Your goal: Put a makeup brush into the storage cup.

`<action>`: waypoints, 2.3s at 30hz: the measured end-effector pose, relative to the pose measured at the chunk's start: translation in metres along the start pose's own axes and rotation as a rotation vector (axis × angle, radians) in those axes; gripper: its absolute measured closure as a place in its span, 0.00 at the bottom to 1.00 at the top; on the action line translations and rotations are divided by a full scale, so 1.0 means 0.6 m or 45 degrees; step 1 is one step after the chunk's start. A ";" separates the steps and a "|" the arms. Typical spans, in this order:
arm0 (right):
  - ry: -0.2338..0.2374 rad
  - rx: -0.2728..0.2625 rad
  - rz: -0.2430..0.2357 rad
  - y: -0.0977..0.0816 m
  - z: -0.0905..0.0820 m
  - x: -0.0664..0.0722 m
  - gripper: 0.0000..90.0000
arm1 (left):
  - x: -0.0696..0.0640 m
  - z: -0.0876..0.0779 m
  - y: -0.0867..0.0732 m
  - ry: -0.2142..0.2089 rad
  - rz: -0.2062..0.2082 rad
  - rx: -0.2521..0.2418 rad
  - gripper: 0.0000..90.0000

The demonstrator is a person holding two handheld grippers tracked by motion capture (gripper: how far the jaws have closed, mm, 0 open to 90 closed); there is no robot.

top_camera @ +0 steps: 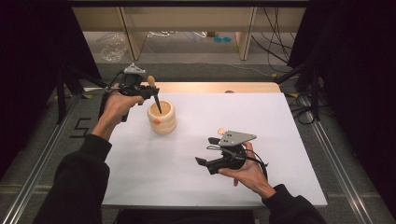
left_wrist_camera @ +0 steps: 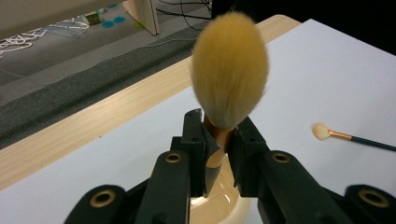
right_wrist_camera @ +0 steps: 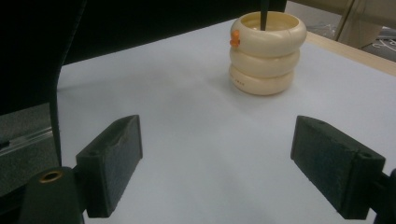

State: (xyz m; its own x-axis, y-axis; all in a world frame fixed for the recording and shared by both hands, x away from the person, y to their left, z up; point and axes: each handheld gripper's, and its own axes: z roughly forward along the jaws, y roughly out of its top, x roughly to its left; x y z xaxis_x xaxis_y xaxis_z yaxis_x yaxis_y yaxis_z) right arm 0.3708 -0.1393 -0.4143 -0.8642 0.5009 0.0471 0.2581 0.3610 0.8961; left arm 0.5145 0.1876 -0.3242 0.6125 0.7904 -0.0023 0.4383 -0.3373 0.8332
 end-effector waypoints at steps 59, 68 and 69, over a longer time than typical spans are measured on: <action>-0.005 -0.007 0.027 0.002 -0.002 -0.002 0.20 | -0.046 -0.083 -0.071 -0.046 -0.067 -0.186 0.27; -0.019 -0.020 0.028 0.002 -0.004 -0.005 0.20 | -0.078 -0.112 -0.097 -0.083 -0.104 -0.250 0.25; -0.017 -0.016 0.033 0.002 -0.003 -0.005 0.20 | -0.079 -0.115 -0.099 -0.087 -0.105 -0.257 0.24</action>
State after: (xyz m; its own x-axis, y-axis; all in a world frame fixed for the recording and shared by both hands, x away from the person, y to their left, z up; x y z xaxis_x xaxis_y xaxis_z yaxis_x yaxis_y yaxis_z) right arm 0.3726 -0.1419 -0.4124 -0.8515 0.5203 0.0642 0.2745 0.3383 0.9001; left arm 0.4142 0.2051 -0.3353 0.6261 0.7724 -0.1065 0.3525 -0.1585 0.9223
